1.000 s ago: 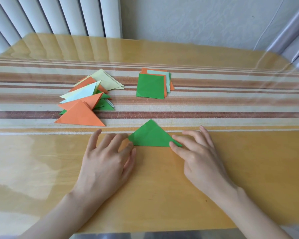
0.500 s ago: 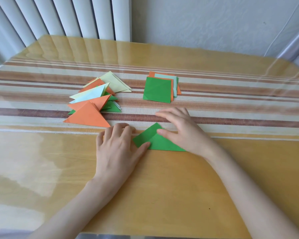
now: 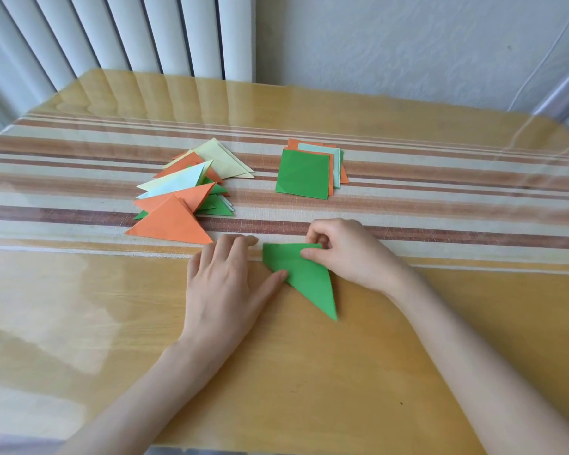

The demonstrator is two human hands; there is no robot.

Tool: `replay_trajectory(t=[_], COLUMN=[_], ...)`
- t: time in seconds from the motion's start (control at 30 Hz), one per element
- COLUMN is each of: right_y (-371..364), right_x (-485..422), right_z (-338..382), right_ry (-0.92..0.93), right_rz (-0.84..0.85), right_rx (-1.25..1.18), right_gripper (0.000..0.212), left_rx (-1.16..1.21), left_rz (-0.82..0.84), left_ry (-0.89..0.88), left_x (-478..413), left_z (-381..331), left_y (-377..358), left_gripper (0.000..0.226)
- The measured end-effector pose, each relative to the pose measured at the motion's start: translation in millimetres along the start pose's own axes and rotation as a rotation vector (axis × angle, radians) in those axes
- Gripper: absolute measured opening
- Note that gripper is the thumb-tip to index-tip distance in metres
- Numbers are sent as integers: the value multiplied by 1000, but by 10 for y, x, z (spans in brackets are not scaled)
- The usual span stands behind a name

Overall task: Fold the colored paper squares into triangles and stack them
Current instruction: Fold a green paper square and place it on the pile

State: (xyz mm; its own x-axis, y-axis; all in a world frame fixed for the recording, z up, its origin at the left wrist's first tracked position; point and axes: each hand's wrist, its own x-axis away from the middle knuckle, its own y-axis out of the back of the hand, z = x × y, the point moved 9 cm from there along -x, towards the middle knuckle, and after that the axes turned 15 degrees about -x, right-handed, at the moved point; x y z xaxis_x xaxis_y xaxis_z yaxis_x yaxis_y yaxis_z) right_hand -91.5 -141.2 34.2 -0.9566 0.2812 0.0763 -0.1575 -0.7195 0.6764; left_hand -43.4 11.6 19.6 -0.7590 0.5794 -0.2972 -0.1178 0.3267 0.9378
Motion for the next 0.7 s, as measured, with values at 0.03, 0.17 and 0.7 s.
replay_trajectory(t=[0.03, 0.17, 0.7], right_y=[48, 108, -49], right_x=[42, 302, -91], right_z=[-47, -155, -38], right_ry=[-57, -130, 24], right_rz=[-69, -329, -36], right_rx=[-51, -28, -85], right_gripper=[11, 11, 20], left_rx=[24, 93, 20], left_rz=[13, 49, 5], left_ry=[5, 22, -161], left_x=[-9, -74, -47], left_z=[0, -20, -209], left_y=[-2, -21, -63], left_gripper=[65, 67, 47])
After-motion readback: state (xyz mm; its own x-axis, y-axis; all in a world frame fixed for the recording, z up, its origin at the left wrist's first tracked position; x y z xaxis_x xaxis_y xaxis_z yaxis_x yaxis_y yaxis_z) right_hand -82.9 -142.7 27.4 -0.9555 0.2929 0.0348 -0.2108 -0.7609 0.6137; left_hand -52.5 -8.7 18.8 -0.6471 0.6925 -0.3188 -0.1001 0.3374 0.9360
